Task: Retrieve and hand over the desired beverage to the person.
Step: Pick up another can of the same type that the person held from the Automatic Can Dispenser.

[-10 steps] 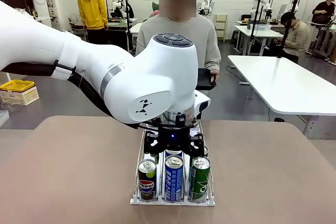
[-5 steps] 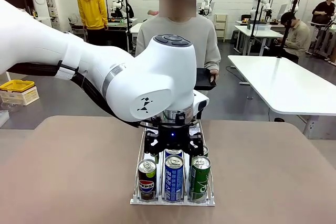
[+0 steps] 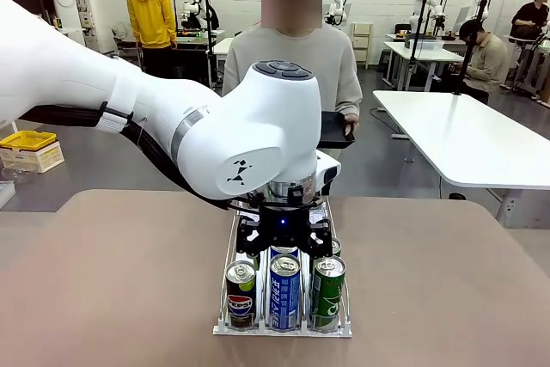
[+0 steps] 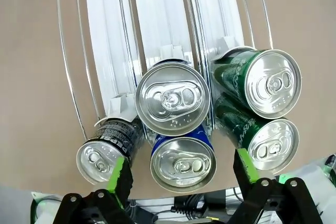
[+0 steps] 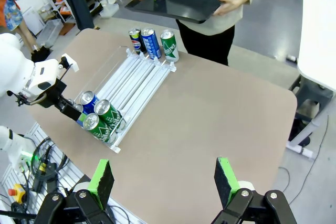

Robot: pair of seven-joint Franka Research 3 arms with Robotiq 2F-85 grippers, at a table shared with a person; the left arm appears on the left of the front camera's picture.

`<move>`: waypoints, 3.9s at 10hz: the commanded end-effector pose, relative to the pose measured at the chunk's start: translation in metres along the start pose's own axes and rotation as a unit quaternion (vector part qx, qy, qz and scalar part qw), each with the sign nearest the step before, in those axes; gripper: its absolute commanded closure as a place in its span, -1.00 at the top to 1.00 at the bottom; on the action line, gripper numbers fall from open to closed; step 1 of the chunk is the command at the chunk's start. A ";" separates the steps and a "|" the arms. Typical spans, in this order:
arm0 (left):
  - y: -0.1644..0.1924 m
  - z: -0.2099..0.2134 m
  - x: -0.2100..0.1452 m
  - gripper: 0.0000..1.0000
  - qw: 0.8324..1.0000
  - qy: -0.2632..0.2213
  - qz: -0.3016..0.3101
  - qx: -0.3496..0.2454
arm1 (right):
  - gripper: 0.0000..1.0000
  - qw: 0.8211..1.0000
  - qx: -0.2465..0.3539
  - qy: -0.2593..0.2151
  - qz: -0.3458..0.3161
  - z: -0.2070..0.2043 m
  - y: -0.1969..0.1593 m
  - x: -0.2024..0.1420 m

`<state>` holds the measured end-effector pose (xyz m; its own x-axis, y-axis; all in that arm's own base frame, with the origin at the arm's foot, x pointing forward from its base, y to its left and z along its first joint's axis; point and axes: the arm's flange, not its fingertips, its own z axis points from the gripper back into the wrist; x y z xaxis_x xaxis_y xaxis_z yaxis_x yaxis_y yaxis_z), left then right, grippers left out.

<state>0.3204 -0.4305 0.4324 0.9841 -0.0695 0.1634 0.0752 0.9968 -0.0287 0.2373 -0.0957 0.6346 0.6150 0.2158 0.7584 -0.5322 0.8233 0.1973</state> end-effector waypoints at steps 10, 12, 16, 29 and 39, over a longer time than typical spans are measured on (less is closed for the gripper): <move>-0.005 0.000 0.006 1.00 1.000 0.021 0.015 -0.001 | 1.00 1.000 0.011 -0.004 0.003 -0.001 0.000 0.000; -0.005 0.000 0.006 0.48 1.000 0.028 0.012 -0.003 | 1.00 1.000 0.011 -0.004 0.003 -0.001 0.000 0.000; -0.004 -0.001 0.007 -1.00 0.999 0.041 0.012 -0.003 | 1.00 1.000 0.011 -0.004 0.003 -0.001 0.000 0.000; -0.034 0.138 0.026 -0.50 0.999 0.005 -0.037 0.000 | 1.00 1.000 0.011 -0.004 0.003 -0.001 0.000 0.000; -0.031 0.266 0.072 -0.50 1.000 -0.011 0.013 -0.021 | 1.00 1.000 0.011 -0.004 0.003 -0.001 0.000 0.000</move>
<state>0.3471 -0.4487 0.6988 0.9817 -0.0607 0.1807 0.0751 0.9944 -0.0738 0.2374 -0.0957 0.6346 0.6150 0.2158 0.7584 -0.5322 0.8233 0.1973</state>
